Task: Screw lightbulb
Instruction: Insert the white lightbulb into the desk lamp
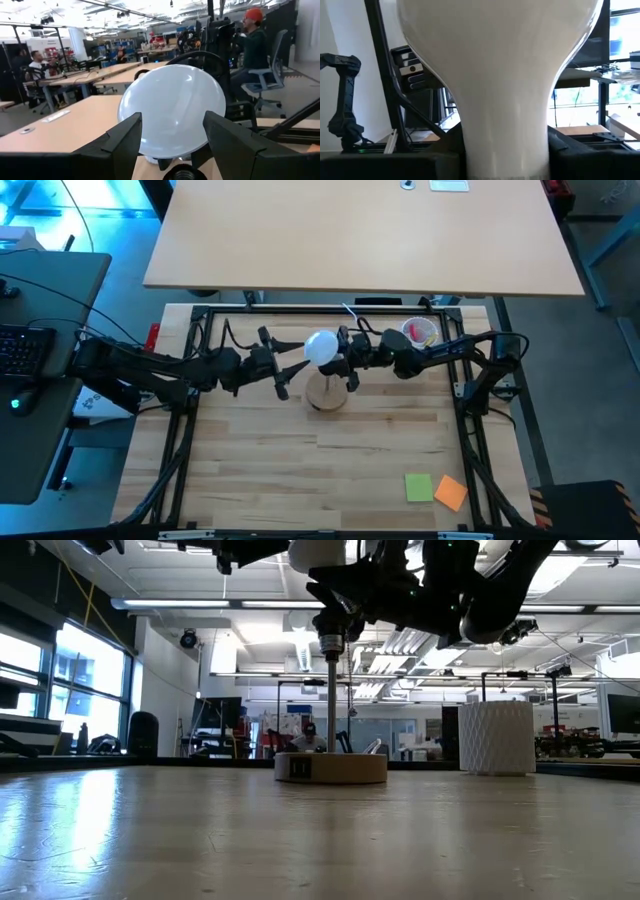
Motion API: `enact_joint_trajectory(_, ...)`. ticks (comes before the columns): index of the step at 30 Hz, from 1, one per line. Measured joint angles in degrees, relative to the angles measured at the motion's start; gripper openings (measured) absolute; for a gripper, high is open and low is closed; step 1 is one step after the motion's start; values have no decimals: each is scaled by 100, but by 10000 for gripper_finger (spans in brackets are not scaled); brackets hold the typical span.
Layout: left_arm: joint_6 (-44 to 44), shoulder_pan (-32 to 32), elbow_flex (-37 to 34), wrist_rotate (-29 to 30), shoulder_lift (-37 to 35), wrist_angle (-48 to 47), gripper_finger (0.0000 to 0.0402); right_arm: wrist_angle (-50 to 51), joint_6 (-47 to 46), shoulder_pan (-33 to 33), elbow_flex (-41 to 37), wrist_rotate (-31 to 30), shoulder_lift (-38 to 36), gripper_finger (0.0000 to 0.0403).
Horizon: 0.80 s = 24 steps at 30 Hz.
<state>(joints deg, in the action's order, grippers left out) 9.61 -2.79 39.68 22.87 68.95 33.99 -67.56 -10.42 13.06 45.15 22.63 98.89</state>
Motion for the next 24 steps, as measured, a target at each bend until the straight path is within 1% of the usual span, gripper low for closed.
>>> enact_joint_trajectory(4, 118, 19, -13, -26, 40, 371, 211, 119, -3, -1, 4, -36, -17, 118)
enact_joint_trajectory(9, 354, 238, -22, -450, 70, 1020, 211, 351, 22, -70, 35, -243, -35, 118)
enact_joint_trajectory(12, 281, 454, -22, -483, 70, 1164, 211, 420, 40, -134, 62, -277, -37, 119)
enact_joint_trajectory(15, 267, 588, -22, -665, 54, 1184, 211, 557, 115, -205, 146, -270, -35, 121)
enact_joint_trajectory(18, 436, 545, -22, -688, -176, 887, 211, 625, 145, -203, 160, -253, -125, 117)
enact_joint_trajectory(21, 487, 379, -11, -577, -569, -14, 211, 794, 196, -186, 162, -251, -419, 117)
enact_joint_trajectory(24, 294, 182, -11, -251, -802, -873, 211, 1448, 444, -175, 166, -270, -812, 118)
